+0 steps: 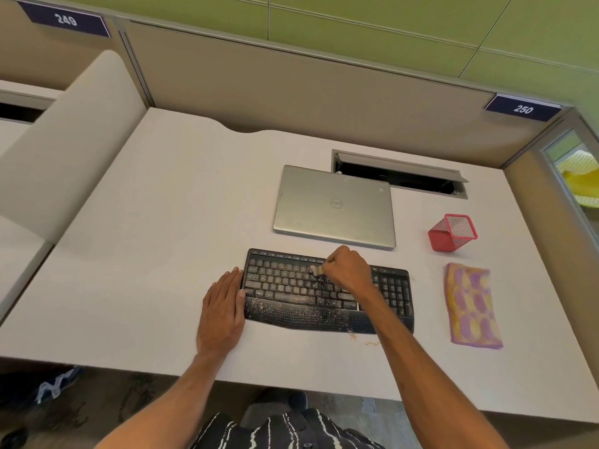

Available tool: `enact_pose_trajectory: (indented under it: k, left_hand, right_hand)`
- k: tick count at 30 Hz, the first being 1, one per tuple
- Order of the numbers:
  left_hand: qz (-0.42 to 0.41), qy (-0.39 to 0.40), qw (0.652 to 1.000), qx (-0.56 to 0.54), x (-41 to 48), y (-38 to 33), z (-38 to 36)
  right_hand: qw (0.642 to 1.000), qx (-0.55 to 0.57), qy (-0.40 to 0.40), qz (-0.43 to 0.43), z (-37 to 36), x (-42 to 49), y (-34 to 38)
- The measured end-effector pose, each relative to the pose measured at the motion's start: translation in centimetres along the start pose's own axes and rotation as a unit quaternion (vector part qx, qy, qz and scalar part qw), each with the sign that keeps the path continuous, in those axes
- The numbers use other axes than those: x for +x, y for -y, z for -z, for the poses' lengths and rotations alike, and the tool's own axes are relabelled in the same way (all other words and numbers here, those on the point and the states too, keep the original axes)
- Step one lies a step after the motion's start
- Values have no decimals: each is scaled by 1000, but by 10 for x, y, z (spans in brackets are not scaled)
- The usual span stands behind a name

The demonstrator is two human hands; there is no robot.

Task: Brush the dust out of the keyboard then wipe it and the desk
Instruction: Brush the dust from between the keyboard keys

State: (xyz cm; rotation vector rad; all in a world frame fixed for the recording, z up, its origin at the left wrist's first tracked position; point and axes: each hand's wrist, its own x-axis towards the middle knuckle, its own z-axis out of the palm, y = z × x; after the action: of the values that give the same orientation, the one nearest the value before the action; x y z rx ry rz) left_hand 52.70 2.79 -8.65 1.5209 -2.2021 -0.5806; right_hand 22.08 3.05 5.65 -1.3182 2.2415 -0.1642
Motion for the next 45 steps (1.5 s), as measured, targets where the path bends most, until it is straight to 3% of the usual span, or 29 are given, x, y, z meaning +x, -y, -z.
enact_pose_trajectory:
  k: [6, 11, 15, 20, 24, 29, 33, 36, 45]
  left_hand:
    - [3, 6, 1000, 4, 1, 1, -1]
    - [4, 7, 1000, 7, 0, 1, -2]
    - [5, 5, 1000, -1, 0, 0, -1]
    - [3, 7, 1000, 0, 0, 1, -1]
    - [5, 7, 1000, 5, 0, 1, -2]
    - [2, 7, 1000, 10, -1, 2, -2]
    - [3, 5, 1000, 7, 0, 1, -2]
    - [5, 2, 1000, -4, 0, 0, 0]
    - [5, 3, 1000, -7, 0, -2, 1]
  right_hand:
    - [997, 56, -53, -17, 6, 3, -1]
    - [999, 8, 24, -27, 4, 3, -1]
    - [999, 28, -25, -24, 9, 5, -1]
    - [999, 0, 31, -16, 3, 3, -1]
    - [999, 31, -30, -24, 7, 6, -4]
    - [999, -19, 39, -4, 8, 3, -4]
    - [993, -108, -19, 41, 22, -1, -11]
    - [982, -171, -7, 82, 19, -3, -13]
    - [980, -130, -12, 149, 3, -6, 4]
